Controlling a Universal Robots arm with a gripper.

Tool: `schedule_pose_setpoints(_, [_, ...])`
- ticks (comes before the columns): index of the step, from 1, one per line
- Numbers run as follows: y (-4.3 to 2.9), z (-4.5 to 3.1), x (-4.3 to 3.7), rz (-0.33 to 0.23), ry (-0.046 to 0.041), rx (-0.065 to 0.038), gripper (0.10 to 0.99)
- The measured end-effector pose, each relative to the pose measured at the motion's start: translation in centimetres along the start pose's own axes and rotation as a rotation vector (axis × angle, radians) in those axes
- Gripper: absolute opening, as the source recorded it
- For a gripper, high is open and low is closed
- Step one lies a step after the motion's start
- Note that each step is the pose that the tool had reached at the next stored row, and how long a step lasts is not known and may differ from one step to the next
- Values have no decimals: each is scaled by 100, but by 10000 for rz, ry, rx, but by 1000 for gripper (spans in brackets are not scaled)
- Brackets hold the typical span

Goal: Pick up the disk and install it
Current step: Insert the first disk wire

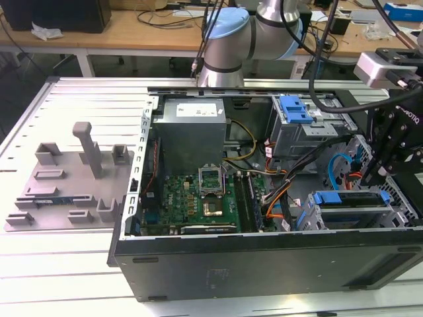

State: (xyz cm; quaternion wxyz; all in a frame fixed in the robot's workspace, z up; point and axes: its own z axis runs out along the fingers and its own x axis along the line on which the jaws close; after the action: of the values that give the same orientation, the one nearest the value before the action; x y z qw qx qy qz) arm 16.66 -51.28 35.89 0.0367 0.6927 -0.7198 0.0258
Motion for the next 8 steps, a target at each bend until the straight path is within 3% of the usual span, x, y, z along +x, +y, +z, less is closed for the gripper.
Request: schedule_pose_setpoints(8, [-9,2,10,0,1,0,165])
